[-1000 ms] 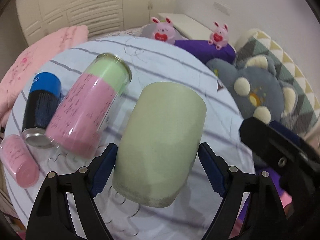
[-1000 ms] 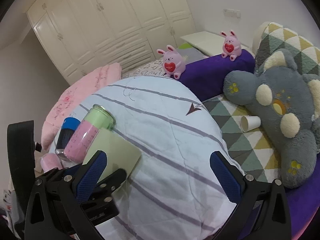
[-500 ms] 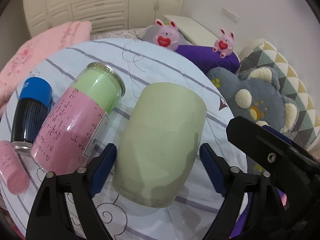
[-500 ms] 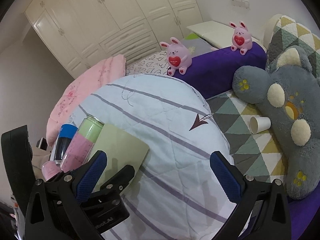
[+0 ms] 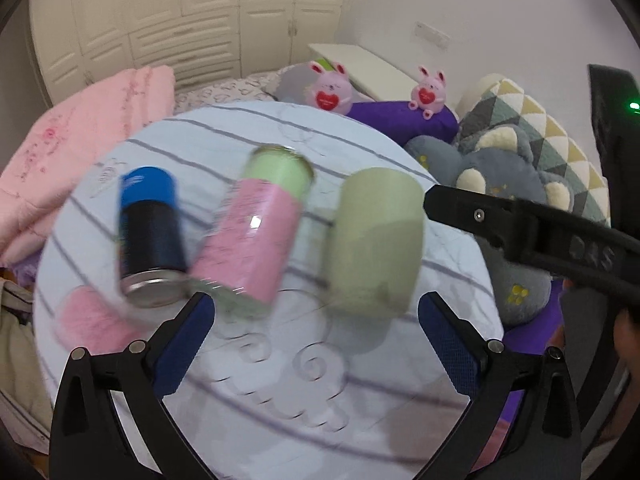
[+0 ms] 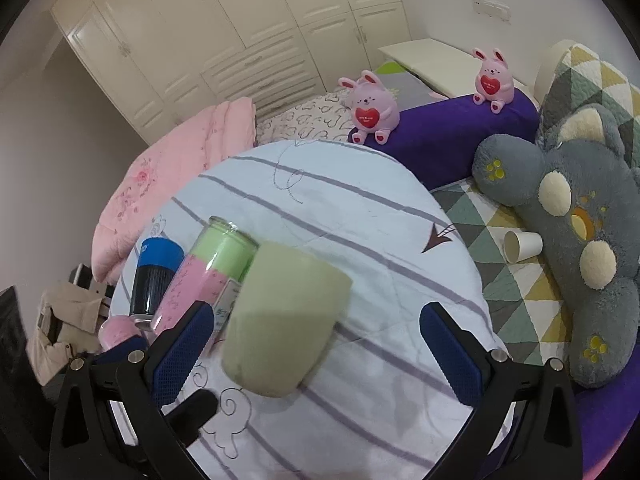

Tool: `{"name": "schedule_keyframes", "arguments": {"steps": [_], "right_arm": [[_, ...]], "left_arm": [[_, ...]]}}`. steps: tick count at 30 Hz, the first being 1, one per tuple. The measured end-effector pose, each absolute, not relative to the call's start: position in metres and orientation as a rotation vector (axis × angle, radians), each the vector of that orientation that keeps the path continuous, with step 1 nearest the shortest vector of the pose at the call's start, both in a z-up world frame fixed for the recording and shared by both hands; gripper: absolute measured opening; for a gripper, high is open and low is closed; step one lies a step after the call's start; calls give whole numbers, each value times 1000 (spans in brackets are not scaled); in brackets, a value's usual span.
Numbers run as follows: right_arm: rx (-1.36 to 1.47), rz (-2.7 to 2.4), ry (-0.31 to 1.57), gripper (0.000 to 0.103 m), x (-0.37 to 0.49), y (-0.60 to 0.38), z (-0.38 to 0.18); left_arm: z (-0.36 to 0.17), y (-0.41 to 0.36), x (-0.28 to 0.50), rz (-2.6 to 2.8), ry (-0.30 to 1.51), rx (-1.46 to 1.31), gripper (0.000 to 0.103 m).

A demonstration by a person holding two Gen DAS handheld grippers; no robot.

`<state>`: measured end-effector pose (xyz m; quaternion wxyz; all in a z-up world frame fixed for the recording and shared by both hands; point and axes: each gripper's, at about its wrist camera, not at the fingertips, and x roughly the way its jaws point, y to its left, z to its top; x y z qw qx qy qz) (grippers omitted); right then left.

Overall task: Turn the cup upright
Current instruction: 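Lift the green cup with the right gripper and rotate it upright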

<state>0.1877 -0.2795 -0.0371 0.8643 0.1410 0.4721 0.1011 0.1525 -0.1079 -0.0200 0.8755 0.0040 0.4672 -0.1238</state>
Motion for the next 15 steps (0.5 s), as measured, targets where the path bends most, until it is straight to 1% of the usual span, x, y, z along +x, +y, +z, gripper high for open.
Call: {"name": "schedule_keyframes", "arguments": {"steps": [6, 15], "right_arm": [[320, 175, 1068, 103, 194, -267, -42], [456, 167, 1173, 103, 213, -265, -67]], "left_arm": [[-15, -86, 147, -260, 976, 33, 103], [-15, -93, 153, -279, 959, 135, 103]]}}
